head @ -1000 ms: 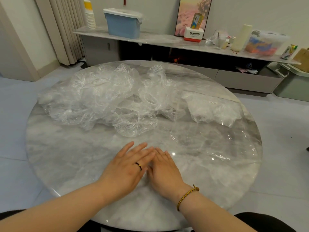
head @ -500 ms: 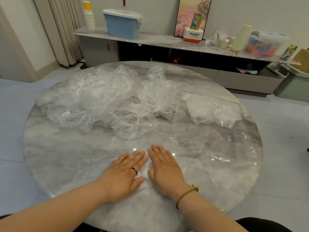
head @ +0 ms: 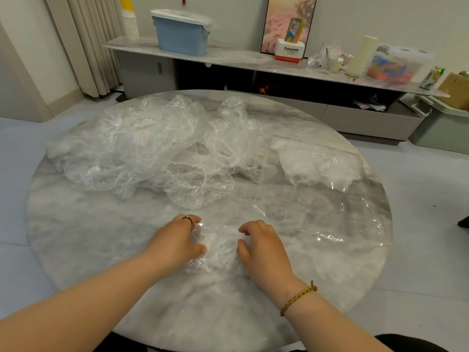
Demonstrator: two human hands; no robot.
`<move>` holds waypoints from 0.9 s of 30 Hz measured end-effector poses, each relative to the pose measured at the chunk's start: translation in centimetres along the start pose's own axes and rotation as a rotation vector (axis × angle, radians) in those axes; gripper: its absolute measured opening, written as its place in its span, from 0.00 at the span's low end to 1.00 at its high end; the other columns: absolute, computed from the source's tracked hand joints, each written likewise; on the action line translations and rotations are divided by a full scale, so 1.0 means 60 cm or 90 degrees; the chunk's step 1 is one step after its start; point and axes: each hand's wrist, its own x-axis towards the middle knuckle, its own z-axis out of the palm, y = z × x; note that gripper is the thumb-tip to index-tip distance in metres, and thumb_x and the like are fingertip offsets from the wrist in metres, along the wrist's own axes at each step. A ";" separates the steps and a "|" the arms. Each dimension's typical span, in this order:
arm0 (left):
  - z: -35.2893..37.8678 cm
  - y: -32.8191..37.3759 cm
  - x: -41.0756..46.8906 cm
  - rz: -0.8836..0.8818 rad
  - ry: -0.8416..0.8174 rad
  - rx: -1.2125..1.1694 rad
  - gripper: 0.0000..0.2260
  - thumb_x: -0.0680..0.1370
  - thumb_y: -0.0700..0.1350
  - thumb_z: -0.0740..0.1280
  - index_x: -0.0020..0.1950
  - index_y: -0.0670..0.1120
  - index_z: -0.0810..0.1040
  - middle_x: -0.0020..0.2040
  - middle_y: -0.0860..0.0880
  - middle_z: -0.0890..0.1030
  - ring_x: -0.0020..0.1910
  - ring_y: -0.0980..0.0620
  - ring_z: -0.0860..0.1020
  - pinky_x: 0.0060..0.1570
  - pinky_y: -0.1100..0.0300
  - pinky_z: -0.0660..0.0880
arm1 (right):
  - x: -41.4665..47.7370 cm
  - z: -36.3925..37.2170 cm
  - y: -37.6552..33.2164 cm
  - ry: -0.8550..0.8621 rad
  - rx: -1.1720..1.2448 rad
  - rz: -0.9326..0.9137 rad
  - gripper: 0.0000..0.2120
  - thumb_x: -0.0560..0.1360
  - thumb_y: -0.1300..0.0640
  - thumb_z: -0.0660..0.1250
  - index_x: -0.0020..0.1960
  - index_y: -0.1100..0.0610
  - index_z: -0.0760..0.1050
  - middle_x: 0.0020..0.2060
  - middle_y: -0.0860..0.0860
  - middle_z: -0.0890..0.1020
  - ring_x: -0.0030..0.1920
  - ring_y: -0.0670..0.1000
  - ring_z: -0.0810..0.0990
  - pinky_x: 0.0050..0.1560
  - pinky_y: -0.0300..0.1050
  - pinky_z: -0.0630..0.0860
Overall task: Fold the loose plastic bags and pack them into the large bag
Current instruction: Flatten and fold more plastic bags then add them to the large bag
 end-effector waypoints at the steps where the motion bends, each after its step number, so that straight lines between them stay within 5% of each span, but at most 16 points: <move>1: -0.003 0.004 0.002 -0.028 -0.023 -0.001 0.26 0.74 0.49 0.68 0.70 0.48 0.63 0.61 0.50 0.73 0.60 0.53 0.73 0.58 0.63 0.68 | -0.004 -0.002 0.002 0.001 0.007 0.009 0.15 0.79 0.55 0.56 0.63 0.57 0.70 0.58 0.50 0.73 0.61 0.49 0.68 0.57 0.34 0.62; 4: -0.008 0.016 0.010 -0.081 -0.060 0.029 0.18 0.73 0.48 0.68 0.61 0.50 0.70 0.55 0.50 0.76 0.54 0.52 0.76 0.50 0.62 0.71 | -0.009 -0.007 0.006 0.001 0.028 0.030 0.13 0.79 0.55 0.57 0.61 0.56 0.71 0.54 0.49 0.75 0.58 0.47 0.69 0.49 0.32 0.62; 6: -0.015 0.024 0.011 -0.070 -0.033 0.033 0.06 0.72 0.47 0.69 0.40 0.51 0.71 0.43 0.51 0.77 0.40 0.52 0.74 0.35 0.63 0.67 | -0.010 -0.009 0.004 -0.009 0.055 0.053 0.13 0.79 0.53 0.58 0.59 0.56 0.72 0.50 0.48 0.74 0.53 0.47 0.70 0.46 0.33 0.61; 8: -0.019 0.026 0.016 -0.083 -0.027 -0.063 0.13 0.70 0.47 0.70 0.31 0.49 0.68 0.30 0.52 0.71 0.31 0.52 0.70 0.31 0.62 0.62 | -0.011 -0.015 0.002 -0.006 0.108 0.082 0.13 0.78 0.51 0.59 0.58 0.57 0.73 0.48 0.46 0.73 0.47 0.45 0.69 0.44 0.33 0.62; 11: -0.024 0.028 0.020 -0.112 0.041 -0.387 0.09 0.69 0.46 0.74 0.39 0.43 0.76 0.34 0.50 0.74 0.35 0.52 0.72 0.37 0.62 0.66 | -0.011 -0.029 -0.006 0.003 0.295 0.148 0.14 0.76 0.52 0.63 0.59 0.57 0.71 0.46 0.44 0.74 0.41 0.39 0.72 0.39 0.27 0.67; 14: -0.028 0.049 0.006 -0.121 0.074 -0.599 0.05 0.72 0.38 0.71 0.46 0.41 0.78 0.41 0.48 0.79 0.40 0.54 0.77 0.37 0.69 0.70 | -0.015 -0.038 -0.016 -0.051 0.507 0.200 0.22 0.74 0.54 0.67 0.66 0.55 0.65 0.57 0.47 0.73 0.50 0.39 0.73 0.43 0.24 0.70; 20: -0.025 0.086 -0.012 -0.119 0.125 -0.717 0.03 0.73 0.37 0.68 0.41 0.44 0.77 0.39 0.50 0.78 0.37 0.56 0.76 0.34 0.71 0.71 | -0.023 -0.039 -0.030 0.013 0.735 0.291 0.35 0.72 0.55 0.69 0.73 0.49 0.53 0.68 0.50 0.64 0.63 0.48 0.70 0.66 0.46 0.67; 24: -0.008 0.106 -0.020 -0.123 0.090 -0.765 0.04 0.73 0.36 0.68 0.39 0.43 0.77 0.35 0.50 0.79 0.36 0.54 0.77 0.32 0.70 0.72 | -0.027 -0.048 -0.031 0.048 0.846 0.313 0.34 0.73 0.58 0.68 0.73 0.51 0.54 0.66 0.51 0.64 0.53 0.45 0.75 0.58 0.41 0.69; 27: 0.011 0.116 -0.022 -0.096 0.024 -0.704 0.04 0.72 0.36 0.69 0.41 0.43 0.76 0.37 0.50 0.79 0.38 0.52 0.77 0.39 0.65 0.72 | -0.024 -0.056 -0.020 0.128 0.831 0.303 0.18 0.73 0.64 0.67 0.62 0.57 0.69 0.52 0.52 0.78 0.49 0.50 0.79 0.46 0.37 0.76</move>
